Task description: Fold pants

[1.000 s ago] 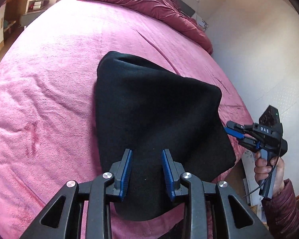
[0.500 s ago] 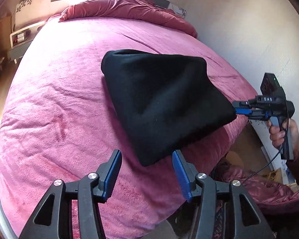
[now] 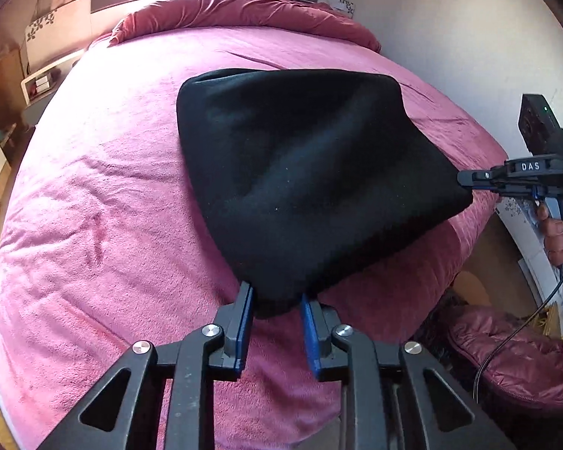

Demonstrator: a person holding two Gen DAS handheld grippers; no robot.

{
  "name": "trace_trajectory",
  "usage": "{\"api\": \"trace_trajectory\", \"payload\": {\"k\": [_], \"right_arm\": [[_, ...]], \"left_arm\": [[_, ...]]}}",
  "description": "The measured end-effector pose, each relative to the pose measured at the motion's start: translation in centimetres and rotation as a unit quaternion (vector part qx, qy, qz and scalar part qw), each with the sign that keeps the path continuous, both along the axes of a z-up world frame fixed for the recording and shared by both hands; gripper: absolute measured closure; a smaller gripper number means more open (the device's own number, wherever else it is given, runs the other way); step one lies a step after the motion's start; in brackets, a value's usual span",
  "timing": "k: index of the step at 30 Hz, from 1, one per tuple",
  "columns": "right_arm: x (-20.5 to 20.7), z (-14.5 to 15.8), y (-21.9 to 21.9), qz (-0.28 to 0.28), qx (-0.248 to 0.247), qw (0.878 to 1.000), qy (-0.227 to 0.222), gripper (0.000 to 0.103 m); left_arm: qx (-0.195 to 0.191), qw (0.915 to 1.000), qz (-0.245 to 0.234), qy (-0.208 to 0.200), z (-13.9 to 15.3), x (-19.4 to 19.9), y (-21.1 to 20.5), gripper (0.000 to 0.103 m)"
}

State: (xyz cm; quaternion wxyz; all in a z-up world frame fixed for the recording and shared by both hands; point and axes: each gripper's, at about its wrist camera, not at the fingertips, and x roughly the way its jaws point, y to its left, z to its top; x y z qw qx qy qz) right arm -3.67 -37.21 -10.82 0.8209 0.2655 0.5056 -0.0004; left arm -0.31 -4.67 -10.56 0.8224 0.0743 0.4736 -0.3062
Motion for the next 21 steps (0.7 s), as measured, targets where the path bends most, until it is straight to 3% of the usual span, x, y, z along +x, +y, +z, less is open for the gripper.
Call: {"api": "trace_trajectory", "payload": {"k": [4, 7, 11, 13, 17, 21], "right_arm": [[0.4, -1.6, -0.4, -0.010, -0.016, 1.000, 0.024, 0.102], [0.5, -2.0, -0.8, -0.014, -0.007, 1.000, 0.024, 0.102], [0.6, -1.9, -0.7, -0.004, -0.017, 1.000, 0.026, 0.101], [0.7, -1.6, -0.6, -0.002, -0.020, 0.999, 0.028, 0.101], [1.1, -0.4, -0.2, 0.004, -0.043, 0.999, 0.027, 0.099], [2.2, 2.0, 0.5, 0.011, -0.092, 0.996, 0.005, 0.097]], "left_arm": [[0.005, 0.9999, -0.003, 0.015, -0.6, -0.1, 1.0, 0.091], [-0.022, 0.9994, 0.007, 0.025, -0.4, 0.3, 2.6, 0.091], [-0.101, 0.9931, 0.045, 0.040, 1.4, 1.8, 6.0, 0.080], [-0.119, 0.9888, 0.079, 0.043, 2.1, 3.2, 7.2, 0.074], [-0.123, 0.9843, 0.123, 0.026, 3.6, 6.0, 7.8, 0.070], [-0.104, 0.9847, 0.139, 0.011, 4.4, 8.1, 6.3, 0.066]]}}
